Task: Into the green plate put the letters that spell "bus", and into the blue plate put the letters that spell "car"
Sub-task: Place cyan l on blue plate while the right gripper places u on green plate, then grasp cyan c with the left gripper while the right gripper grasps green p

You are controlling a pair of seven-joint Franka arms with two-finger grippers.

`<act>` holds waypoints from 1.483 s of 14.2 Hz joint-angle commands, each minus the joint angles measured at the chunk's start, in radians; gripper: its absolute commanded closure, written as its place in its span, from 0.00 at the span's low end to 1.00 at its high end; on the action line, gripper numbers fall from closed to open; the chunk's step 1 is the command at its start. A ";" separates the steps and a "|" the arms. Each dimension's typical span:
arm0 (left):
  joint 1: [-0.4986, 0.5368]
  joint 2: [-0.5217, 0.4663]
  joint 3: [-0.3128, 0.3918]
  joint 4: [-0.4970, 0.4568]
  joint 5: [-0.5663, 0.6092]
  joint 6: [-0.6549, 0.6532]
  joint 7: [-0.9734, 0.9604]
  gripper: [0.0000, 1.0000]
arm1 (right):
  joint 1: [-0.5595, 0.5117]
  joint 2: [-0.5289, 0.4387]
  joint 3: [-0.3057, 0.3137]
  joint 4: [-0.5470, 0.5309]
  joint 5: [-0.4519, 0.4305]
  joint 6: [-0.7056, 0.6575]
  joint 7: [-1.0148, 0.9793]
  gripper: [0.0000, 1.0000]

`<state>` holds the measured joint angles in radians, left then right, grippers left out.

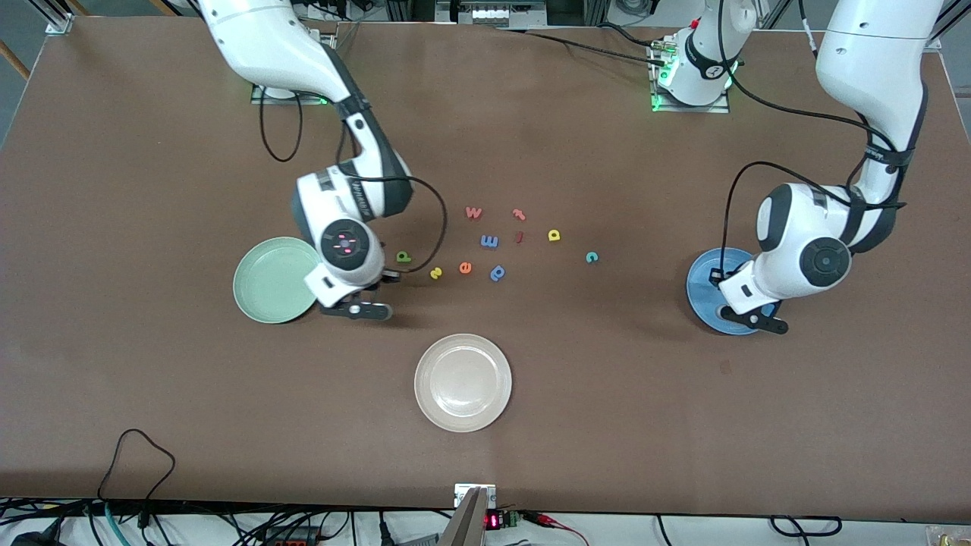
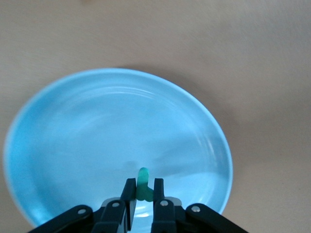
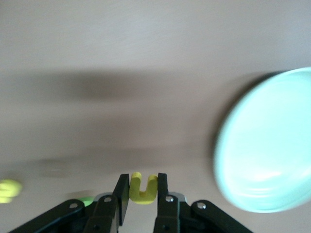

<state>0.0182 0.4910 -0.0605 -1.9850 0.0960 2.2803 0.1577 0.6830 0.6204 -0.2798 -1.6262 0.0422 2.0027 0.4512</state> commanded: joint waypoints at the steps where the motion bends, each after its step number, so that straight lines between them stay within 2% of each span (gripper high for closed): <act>1: -0.012 -0.058 -0.018 -0.018 0.022 -0.005 -0.023 0.00 | -0.032 -0.094 -0.012 -0.142 -0.044 0.040 -0.098 0.96; 3: -0.024 -0.078 -0.054 -0.014 0.013 -0.025 -0.036 0.00 | -0.095 -0.120 -0.015 -0.197 -0.044 0.089 -0.199 0.96; 5: -0.029 -0.075 -0.125 0.020 0.011 -0.028 -0.154 0.00 | -0.146 -0.131 -0.015 -0.259 -0.044 0.151 -0.282 0.96; 8: -0.070 -0.071 -0.238 0.008 0.011 -0.033 -0.479 0.00 | -0.190 -0.131 -0.013 -0.359 -0.042 0.292 -0.353 0.95; 10: -0.133 -0.060 -0.257 0.005 0.013 -0.024 -0.645 0.00 | -0.217 -0.130 -0.013 -0.403 -0.042 0.367 -0.388 0.94; 11: -0.170 -0.054 -0.257 0.005 0.013 -0.019 -0.699 0.00 | -0.221 -0.122 -0.013 -0.414 -0.042 0.396 -0.394 0.85; 12: -0.199 -0.045 -0.257 0.003 0.013 -0.002 -0.751 0.06 | -0.224 -0.119 -0.013 -0.413 -0.038 0.401 -0.391 0.48; 13: -0.225 -0.019 -0.257 0.002 0.025 0.014 -0.777 0.12 | -0.221 -0.123 -0.013 -0.409 -0.033 0.395 -0.378 0.00; 15: -0.259 0.000 -0.251 -0.020 0.027 0.036 -0.813 0.27 | -0.203 -0.178 -0.007 -0.399 -0.025 0.339 -0.340 0.00; 17: -0.258 0.001 -0.249 -0.026 0.027 0.039 -0.816 0.29 | -0.139 -0.208 -0.003 -0.354 -0.022 0.259 -0.267 0.00; 18: -0.254 0.006 -0.248 -0.026 0.036 0.041 -0.816 0.32 | -0.093 -0.209 -0.002 -0.347 0.004 0.254 -0.244 0.00; 19: -0.253 0.014 -0.246 -0.028 0.059 0.051 -0.816 0.34 | -0.053 -0.208 -0.002 -0.342 0.066 0.257 -0.220 0.00; 21: -0.241 0.020 -0.246 -0.049 0.079 0.108 -0.816 0.36 | 0.019 -0.193 -0.002 -0.325 0.145 0.258 -0.215 0.19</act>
<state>-0.2346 0.5112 -0.3066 -2.0092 0.1370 2.3360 -0.6425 0.6330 0.4143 -0.2757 -1.9622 0.1280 2.2692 0.2079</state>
